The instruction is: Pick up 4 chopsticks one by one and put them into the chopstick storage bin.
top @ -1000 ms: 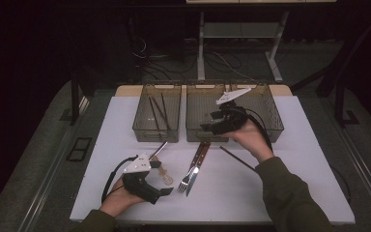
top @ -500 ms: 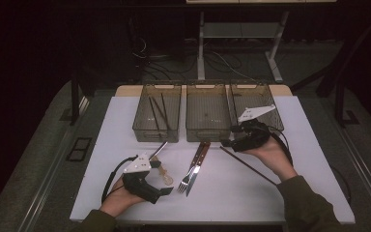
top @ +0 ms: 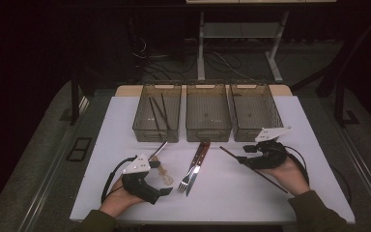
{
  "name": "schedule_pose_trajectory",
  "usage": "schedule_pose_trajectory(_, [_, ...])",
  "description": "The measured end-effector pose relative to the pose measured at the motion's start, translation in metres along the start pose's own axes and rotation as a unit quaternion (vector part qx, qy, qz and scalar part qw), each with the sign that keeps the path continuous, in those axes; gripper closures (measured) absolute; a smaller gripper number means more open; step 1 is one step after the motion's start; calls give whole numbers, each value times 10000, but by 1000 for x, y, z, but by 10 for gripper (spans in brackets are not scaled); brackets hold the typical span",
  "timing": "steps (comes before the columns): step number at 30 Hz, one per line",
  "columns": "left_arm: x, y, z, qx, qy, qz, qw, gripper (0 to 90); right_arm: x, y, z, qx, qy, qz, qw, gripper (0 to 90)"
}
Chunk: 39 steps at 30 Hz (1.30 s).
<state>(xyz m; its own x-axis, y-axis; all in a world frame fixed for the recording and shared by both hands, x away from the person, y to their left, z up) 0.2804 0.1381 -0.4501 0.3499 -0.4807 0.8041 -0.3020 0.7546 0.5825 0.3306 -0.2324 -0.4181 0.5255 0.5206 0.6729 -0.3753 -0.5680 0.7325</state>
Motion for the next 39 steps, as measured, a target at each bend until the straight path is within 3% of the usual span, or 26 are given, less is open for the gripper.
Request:
schedule_pose_trajectory(8, [0,0,0,19,-2,-5,10000,0,-31,6,10,-100,-129,-328,9993,668])
schedule_pose_trajectory(13, [0,1,0,17,4,-7,10000,0,-45,0,15,-119,-141,-645,9977,720])
schedule_pose_trajectory(24, [0,1,0,13,-1,-9,10000,0,-51,-10,17,-174,-29,-1001,9948,795])
schedule_pose_trajectory(31, [0,0,0,10,-1,-14,10000,0,-51,-12,17,-236,152,-1028,9943,839])
schedule_pose_trajectory(39, [0,0,0,11,-6,-9,10000,0,-51,-12,18,-216,111,-1042,9943,857])
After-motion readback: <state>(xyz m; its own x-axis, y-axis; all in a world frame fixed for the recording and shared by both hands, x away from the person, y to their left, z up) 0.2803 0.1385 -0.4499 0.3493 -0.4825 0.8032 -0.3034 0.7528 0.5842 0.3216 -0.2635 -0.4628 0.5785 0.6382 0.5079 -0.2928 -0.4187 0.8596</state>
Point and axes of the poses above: each handheld gripper's, and its own axes: y roughly backward along the jaws, x roughly out of its top, z roughly to its right, the point moved 3 cm from there along -y, roughly forward along the jaws, and after that the axes turned 4 degrees about -z, right-handed, at the moved point
